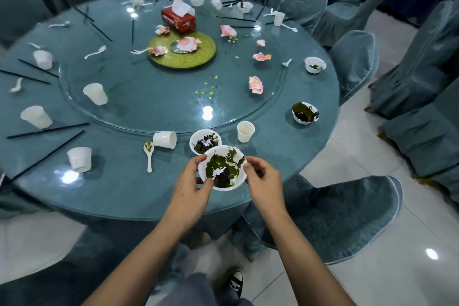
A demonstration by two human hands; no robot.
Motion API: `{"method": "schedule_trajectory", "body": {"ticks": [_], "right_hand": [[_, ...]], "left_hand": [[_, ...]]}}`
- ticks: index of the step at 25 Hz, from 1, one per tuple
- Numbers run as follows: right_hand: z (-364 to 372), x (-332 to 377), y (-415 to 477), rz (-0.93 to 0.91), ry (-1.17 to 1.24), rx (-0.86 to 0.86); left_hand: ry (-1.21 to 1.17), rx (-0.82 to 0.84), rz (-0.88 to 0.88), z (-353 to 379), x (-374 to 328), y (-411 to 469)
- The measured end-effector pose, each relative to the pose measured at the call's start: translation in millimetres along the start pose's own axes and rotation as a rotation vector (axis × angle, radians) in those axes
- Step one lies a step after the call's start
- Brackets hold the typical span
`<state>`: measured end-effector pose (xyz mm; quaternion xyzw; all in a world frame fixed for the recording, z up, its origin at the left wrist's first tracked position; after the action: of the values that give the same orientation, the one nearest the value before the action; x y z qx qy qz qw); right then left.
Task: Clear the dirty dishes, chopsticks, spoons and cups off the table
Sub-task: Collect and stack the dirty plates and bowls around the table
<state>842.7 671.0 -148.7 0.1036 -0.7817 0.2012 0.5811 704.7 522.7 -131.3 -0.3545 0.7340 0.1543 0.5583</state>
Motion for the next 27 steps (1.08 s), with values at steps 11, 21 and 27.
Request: {"method": "schedule_trajectory", "body": {"ticks": [11, 21, 27], "right_hand": [[57.6, -14.8, 72.5, 0.043, -0.098, 0.156], [106.5, -25.5, 139.0, 0.143, -0.224, 0.192], [129.2, -41.3, 165.5, 0.209, -0.29, 0.212]], "left_hand": [[0.022, -0.057, -0.149, -15.7, 26.9, 63.1], [0.117, 0.02, -0.235, -20.3, 58.9, 152.8], [0.208, 0.09, -0.266, -11.9, 78.0, 185.5]]}}
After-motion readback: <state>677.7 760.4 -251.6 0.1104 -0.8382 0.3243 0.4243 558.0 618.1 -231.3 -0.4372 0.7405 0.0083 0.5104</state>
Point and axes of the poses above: each hand's wrist, its own y-axis towards the middle knuckle, its own z-axis out of the palm, x = y × z, the point moved 8 cm from there along y, towards the middle knuckle, and after that the axes turned 1 degree about -y, right-handed, at the moved point
